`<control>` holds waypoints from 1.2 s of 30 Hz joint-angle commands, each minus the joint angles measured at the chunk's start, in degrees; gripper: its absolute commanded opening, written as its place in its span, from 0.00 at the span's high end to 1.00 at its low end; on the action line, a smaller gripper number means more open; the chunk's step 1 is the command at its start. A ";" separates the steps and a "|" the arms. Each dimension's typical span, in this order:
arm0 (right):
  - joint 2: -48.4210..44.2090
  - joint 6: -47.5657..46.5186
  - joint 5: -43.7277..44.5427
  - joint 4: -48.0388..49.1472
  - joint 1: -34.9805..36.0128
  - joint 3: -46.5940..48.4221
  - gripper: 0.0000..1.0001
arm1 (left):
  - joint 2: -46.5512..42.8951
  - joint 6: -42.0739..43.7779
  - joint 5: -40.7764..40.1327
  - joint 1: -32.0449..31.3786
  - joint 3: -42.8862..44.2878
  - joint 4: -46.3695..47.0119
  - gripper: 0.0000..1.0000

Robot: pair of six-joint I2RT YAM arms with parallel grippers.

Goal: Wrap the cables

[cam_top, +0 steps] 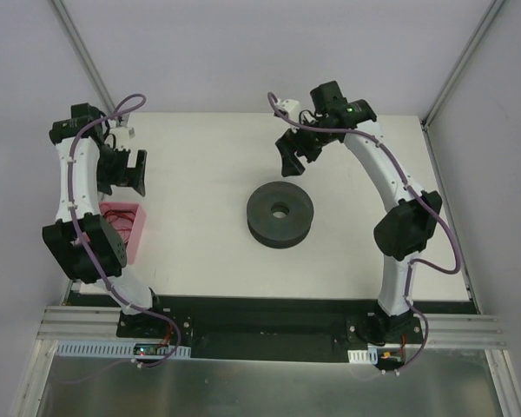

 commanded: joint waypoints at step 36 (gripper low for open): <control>4.57 5.70 -12.25 -0.53 6.85 11.13 0.03 | -15.98 19.10 -1.66 27.48 -28.37 3.88 0.51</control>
